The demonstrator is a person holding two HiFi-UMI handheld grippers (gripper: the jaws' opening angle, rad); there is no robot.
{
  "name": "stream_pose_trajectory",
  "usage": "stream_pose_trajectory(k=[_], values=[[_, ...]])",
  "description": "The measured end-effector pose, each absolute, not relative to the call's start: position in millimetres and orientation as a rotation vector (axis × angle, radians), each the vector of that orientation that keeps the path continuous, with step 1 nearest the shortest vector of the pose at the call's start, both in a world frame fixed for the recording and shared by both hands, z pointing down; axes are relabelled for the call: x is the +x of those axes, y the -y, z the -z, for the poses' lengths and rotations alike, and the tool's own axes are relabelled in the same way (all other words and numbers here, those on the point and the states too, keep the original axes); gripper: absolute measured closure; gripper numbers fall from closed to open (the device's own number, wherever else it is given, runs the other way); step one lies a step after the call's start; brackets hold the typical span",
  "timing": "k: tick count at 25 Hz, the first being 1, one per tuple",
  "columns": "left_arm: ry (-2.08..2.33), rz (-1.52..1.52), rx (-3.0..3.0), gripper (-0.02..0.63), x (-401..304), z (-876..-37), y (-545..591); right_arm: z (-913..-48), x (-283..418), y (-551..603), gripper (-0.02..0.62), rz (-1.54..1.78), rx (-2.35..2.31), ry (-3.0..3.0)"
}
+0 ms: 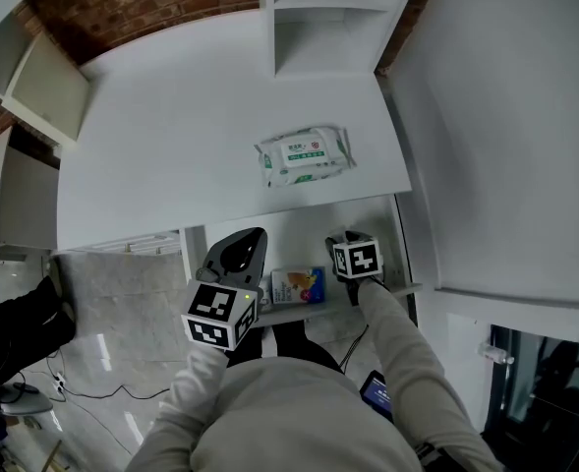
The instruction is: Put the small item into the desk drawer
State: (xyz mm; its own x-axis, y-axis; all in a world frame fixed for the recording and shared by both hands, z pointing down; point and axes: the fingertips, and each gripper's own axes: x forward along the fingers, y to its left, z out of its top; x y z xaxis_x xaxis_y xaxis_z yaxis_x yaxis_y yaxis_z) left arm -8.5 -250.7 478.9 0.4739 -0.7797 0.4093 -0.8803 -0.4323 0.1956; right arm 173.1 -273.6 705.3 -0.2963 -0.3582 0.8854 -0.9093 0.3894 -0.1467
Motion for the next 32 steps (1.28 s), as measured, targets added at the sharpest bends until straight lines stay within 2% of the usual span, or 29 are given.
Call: stream_pose_trajectory(k=[4, 11, 21, 32], values=[[1.368, -0.341, 2.365, 0.586, -4.7, -475.8, 251.1, -675.1, 171.8, 282.3, 0.364, -0.844, 1.167, 1.922], [1.318, -0.308, 2.411, 0.586, 5.0, -468.1, 249.8, -596.4, 167.1, 294.5, 0.411, -0.78, 1.316, 2.13], [1.276, -0.286, 2.48, 0.586, 10.9, -456.4, 248.1, -497.6, 166.6, 279.4, 0.411, -0.681, 1.538, 2.316], [1.23, -0.266, 2.532, 0.586, 12.4, -449.2, 242.7, -429.6, 161.6, 246.2, 0.413, -0.587, 1.669, 2.441]])
